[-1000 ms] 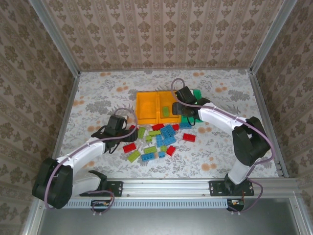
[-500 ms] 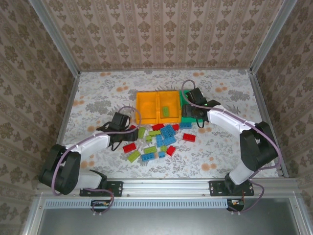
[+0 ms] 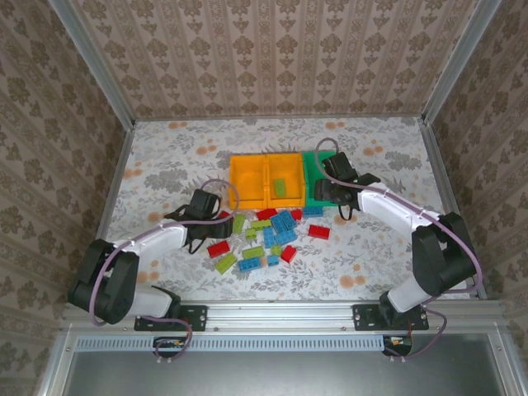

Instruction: Sort the legos into containers by color

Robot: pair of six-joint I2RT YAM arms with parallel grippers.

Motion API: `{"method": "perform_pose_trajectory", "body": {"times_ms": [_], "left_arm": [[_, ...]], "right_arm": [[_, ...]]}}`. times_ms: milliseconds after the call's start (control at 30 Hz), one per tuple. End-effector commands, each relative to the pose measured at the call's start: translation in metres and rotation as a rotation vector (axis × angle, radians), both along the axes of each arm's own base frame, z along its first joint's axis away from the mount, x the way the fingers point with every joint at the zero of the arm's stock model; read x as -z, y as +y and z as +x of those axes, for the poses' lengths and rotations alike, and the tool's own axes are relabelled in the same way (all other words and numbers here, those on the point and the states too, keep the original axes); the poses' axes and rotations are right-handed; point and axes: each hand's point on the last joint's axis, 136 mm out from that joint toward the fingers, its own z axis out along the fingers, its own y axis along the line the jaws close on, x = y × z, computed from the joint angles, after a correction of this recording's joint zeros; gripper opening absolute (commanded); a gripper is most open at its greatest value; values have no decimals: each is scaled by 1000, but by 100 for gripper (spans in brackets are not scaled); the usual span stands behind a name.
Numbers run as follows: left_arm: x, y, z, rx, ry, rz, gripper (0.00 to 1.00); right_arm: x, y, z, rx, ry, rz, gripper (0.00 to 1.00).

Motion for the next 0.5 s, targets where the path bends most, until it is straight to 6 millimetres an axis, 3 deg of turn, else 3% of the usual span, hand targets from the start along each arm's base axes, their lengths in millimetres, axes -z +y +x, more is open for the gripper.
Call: {"method": "perform_pose_trajectory", "body": {"times_ms": [0,167,467], "left_arm": [[-7,-5,9,15,-14,-4,66],[-3,-6,12,12,-2,-9,64],[2,-6,13,4,16,-11,52]], "right_arm": [[-3,-5,-7,1,-3,6,75],[1,-8,-11,6,2,4,76],[1,-14,-15,20,-4,0,77]]}}
